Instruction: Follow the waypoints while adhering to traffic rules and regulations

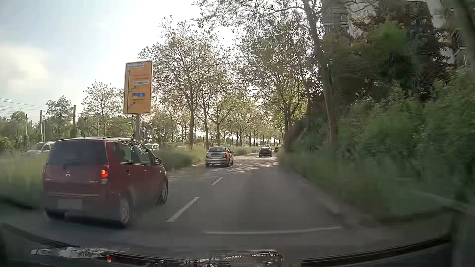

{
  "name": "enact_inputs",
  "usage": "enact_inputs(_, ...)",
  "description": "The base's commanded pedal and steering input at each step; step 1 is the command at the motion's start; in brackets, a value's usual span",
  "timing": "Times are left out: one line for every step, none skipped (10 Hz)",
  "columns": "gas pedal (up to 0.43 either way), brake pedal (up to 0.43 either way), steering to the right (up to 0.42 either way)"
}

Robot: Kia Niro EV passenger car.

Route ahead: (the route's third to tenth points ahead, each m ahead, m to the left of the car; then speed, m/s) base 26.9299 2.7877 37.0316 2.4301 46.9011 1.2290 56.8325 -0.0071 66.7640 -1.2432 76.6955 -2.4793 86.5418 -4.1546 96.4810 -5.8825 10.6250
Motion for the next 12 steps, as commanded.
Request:
enact_inputs(0.157, 0.000, 0.016)
enact_inputs(0.157, 0.000, 0.016)
enact_inputs(0.157, 0.000, 0.016)
enact_inputs(0.157, 0.000, 0.016)
enact_inputs(0.169, 0.000, 0.015)
enact_inputs(0.169, 0.000, 0.015)
enact_inputs(0.169, 0.000, 0.016)
enact_inputs(0.169, 0.000, 0.018)
enact_inputs(0.169, 0.000, 0.018)
enact_inputs(0.169, 0.000, 0.018)
enact_inputs(0.169, 0.000, 0.018)
enact_inputs(0.169, 0.000, 0.018)
